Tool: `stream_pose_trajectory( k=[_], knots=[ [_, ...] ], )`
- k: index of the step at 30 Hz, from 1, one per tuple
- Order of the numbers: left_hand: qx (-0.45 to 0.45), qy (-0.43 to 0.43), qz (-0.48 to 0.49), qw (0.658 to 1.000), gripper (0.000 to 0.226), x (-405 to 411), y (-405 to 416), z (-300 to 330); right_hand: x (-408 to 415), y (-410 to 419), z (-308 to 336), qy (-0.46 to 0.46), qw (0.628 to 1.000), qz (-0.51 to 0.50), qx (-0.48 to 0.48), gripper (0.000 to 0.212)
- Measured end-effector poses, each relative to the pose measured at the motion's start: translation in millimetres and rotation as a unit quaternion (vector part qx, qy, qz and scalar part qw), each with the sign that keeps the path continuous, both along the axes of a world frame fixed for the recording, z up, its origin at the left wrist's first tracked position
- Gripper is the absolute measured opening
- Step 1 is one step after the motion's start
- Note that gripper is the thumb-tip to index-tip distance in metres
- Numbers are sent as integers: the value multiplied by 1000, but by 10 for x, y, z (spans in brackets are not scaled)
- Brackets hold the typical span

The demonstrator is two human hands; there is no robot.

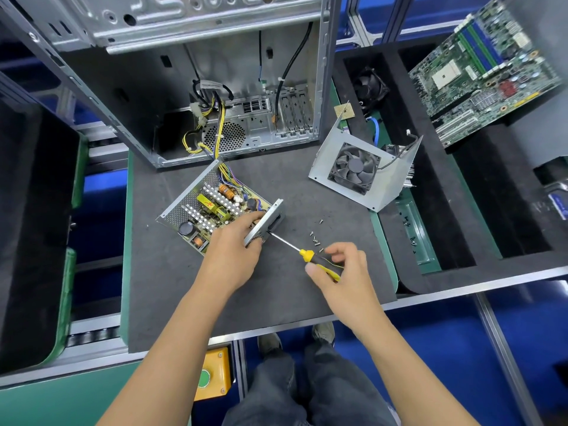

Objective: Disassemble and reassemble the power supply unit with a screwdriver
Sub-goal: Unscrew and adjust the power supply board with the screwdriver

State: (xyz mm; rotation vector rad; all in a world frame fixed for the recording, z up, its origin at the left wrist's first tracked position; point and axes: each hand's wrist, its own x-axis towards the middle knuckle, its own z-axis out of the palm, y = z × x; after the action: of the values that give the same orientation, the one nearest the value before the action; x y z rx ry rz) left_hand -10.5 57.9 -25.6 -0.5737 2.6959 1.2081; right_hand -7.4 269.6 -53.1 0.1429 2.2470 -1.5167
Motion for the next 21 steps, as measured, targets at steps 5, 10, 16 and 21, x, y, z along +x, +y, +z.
stream_pose_trajectory(
  k=[5, 10, 16, 21],
  knots=[
    [1, 0, 4, 1000, 51, -3, 0, -13, -35, 60, 3, -6, 1000, -27, 4, 21],
    [0, 1, 2, 1000, 51, -7, -2, -19, -13, 37, -23, 6, 1000, 20, -1, 18],
    [-3, -2, 1, 1000, 51, 1, -12, -49, -31, 39, 50, -11, 1000, 1, 21, 39],
    [-4, -8, 1, 1000, 51, -7, -25, -61, -6, 29, 37, 17, 1000, 24, 5, 23]
  ],
)
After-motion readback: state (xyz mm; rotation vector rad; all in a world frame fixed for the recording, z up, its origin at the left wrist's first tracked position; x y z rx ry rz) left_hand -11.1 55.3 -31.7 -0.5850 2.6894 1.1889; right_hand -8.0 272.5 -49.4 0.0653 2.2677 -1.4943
